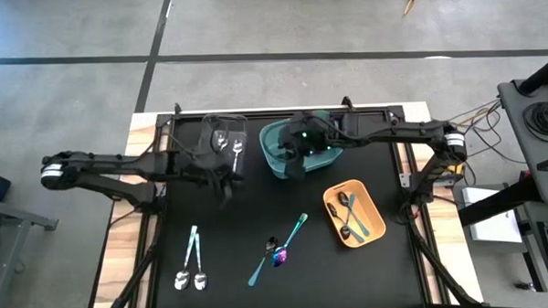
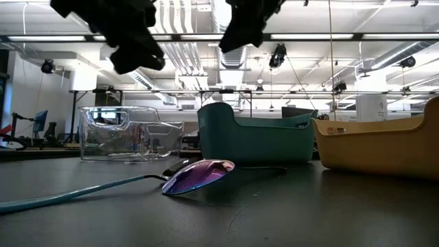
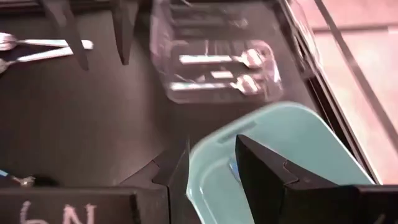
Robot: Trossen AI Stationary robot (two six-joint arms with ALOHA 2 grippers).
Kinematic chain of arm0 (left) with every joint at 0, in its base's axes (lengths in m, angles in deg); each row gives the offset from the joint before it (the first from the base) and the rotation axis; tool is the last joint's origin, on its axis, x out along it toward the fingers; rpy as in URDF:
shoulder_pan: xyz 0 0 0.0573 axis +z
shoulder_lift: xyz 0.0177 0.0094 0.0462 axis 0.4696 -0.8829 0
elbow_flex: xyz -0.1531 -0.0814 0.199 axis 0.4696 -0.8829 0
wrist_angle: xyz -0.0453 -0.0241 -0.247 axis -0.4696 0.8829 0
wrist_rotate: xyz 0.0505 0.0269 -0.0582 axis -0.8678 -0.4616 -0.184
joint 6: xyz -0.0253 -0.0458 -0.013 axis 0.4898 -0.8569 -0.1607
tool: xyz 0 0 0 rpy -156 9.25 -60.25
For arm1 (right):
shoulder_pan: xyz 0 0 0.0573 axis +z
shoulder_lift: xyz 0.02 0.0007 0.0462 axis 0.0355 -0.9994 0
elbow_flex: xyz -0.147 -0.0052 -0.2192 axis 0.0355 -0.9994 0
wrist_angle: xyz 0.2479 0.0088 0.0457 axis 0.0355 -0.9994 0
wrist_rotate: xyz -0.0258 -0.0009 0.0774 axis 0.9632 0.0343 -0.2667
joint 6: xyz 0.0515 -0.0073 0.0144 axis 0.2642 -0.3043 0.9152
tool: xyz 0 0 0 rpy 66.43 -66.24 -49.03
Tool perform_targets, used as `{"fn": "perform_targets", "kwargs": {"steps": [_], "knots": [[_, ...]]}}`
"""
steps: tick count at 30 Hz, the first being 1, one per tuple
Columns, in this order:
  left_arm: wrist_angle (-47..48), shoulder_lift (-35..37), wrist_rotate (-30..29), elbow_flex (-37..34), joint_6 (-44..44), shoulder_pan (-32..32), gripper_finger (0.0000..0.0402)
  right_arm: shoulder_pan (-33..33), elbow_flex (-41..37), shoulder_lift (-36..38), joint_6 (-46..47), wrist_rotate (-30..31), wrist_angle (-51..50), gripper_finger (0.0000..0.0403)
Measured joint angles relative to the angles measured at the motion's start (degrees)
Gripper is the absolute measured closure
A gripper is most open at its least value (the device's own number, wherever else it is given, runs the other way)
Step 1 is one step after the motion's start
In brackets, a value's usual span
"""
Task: Sort silverware by color (type)
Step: Put the patterned blue spoon into the transparent bin
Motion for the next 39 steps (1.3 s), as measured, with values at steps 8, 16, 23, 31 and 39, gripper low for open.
{"fn": "perform_targets", "kwargs": {"steps": [8, 16, 23, 31, 39], "knots": [[5.02, -0.02, -2.47, 0.03, -16.72, -11.20, 0.0256, 1.51, -4.41, 1.33, -2.68, -0.02, 6.83, 0.0295], [7.46, -0.25, -7.62, 0.04, -30.43, -19.48, 0.0256, 1.64, -9.36, 2.73, -2.24, -0.46, 11.45, 0.0300], [7.46, -4.70, -8.09, 0.04, -40.42, -24.87, 0.0256, 2.82, -14.38, 5.86, -0.83, -0.46, 15.91, 0.0302], [7.65, -12.44, -4.15, 0.04, -53.92, -30.29, 0.0256, 4.65, -17.00, 8.04, 0.64, 2.00, 16.59, 0.0307], [8.05, -16.68, -3.05, 0.04, -68.07, -37.95, 0.0273, 6.62, -17.04, 7.62, -0.68, 5.99, 16.56, 0.0309]]}}
